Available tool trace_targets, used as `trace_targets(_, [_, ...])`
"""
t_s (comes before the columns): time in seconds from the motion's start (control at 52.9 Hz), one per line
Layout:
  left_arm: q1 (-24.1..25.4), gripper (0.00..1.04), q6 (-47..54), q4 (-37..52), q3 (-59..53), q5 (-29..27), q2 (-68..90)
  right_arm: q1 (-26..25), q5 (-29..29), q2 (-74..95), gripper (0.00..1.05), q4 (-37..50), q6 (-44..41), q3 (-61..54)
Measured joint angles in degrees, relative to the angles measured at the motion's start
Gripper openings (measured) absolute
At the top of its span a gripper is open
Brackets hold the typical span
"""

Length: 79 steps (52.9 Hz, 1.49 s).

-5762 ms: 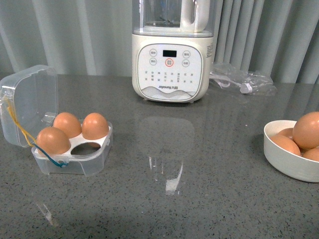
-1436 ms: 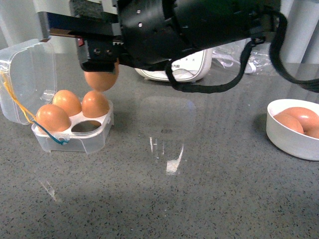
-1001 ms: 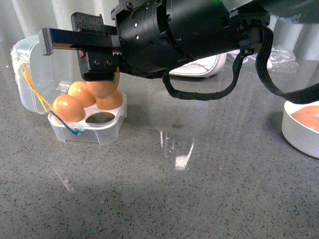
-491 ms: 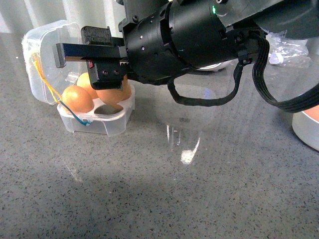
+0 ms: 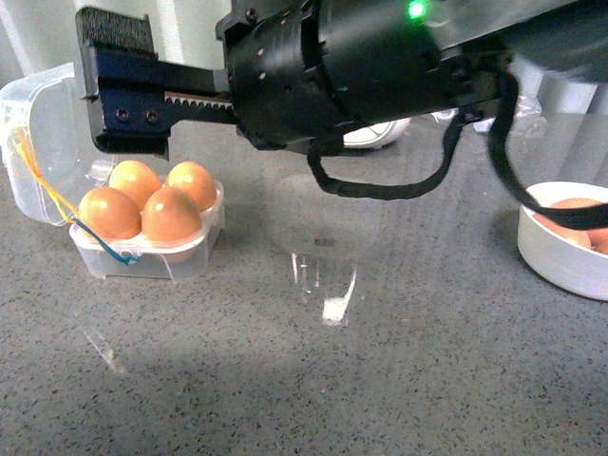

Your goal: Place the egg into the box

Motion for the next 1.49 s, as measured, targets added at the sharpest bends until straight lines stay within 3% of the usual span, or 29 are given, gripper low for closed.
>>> trace_targets(0.34, [0.0, 0.98, 0.0, 0.0, 0.0, 0.0, 0.02, -11.96, 8.74, -18.27, 0.98, 5.03, 9.49, -19.39])
trace_targets(0.434, [0.0, 0.98, 0.02, 0.0, 0.0, 0.09, 0.02, -12.28, 9.01, -18.16, 0.98, 5.18, 10.08, -19.87])
trace_targets(0.529, [0.0, 0.98, 0.0, 0.0, 0.0, 0.0, -0.02, -10.69, 26.95, -18.43, 0.84, 20.44, 1.62, -25.51])
trace_targets(0.586, [0.0, 0.98, 0.0, 0.0, 0.0, -0.17, -0.02, -11.28, 34.64, -20.52, 0.73, 27.98, -3.91, -30.88])
trace_targets(0.623, [0.0, 0.98, 0.0, 0.0, 0.0, -0.17, -0.02, -13.16, 36.0, -23.12, 0.64, 30.97, -6.54, -34.69])
trace_targets(0.756, [-0.04, 0.98, 0.02, 0.0, 0.0, 0.04, -0.02, -18.45, 33.88, -30.38, 0.39, 32.87, -9.7, -43.54])
trace_targets(0.982, [-0.04, 0.98, 0.0, 0.0, 0.0, -0.04, -0.02, -22.53, 27.95, -38.36, 0.04, 32.81, -10.88, -51.93])
trace_targets(1.492, [-0.04, 0.98, 0.0, 0.0, 0.0, 0.0, -0.02, -29.77, 21.75, -55.12, 0.03, 25.66, -11.06, -61.79])
